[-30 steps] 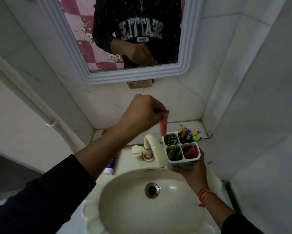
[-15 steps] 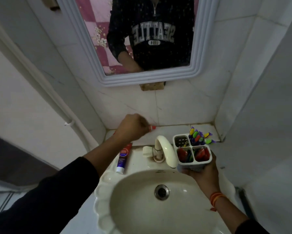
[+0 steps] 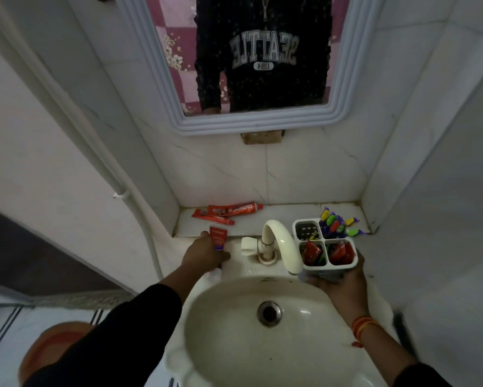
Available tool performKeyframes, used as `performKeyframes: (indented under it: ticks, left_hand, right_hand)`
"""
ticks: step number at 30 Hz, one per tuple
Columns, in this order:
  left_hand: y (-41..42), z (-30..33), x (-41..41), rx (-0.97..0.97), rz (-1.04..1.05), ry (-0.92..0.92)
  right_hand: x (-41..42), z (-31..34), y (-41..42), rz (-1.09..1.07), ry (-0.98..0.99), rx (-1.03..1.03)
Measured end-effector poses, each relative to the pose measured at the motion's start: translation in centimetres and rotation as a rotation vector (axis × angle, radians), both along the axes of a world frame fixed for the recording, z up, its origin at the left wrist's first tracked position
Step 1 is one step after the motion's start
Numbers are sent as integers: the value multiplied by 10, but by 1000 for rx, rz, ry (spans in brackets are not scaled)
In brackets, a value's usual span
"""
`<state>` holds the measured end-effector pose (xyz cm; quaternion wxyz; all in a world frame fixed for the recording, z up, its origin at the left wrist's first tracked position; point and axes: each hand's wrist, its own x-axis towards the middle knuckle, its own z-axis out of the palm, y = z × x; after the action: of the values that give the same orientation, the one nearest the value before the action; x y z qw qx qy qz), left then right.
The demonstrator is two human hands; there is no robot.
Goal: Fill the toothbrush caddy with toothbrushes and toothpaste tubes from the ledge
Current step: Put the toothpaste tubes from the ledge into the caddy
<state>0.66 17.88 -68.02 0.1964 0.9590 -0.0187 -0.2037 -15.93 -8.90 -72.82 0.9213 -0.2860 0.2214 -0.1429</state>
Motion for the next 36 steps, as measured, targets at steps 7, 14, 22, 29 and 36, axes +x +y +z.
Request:
performKeyframes:
  ticks: [7, 14, 22, 29, 36]
  left_hand:
    - [-35, 96, -21, -507, -114, -341]
    - [-102, 165, -51, -722, -366, -255]
    - [-153, 151, -56, -382, -728, -188]
    - [-156, 149, -54, -434, -704, -181]
    - [-159, 143, -54, -353, -708, -162]
  right_hand:
    - [-8, 7, 0, -43, 174, 5]
    - [-16, 21, 11, -36, 155, -208]
    - [-10, 9, 0, 44, 118, 245]
    - [-14, 14, 0, -17, 157, -181]
    - [-16, 22, 4, -19, 114, -86]
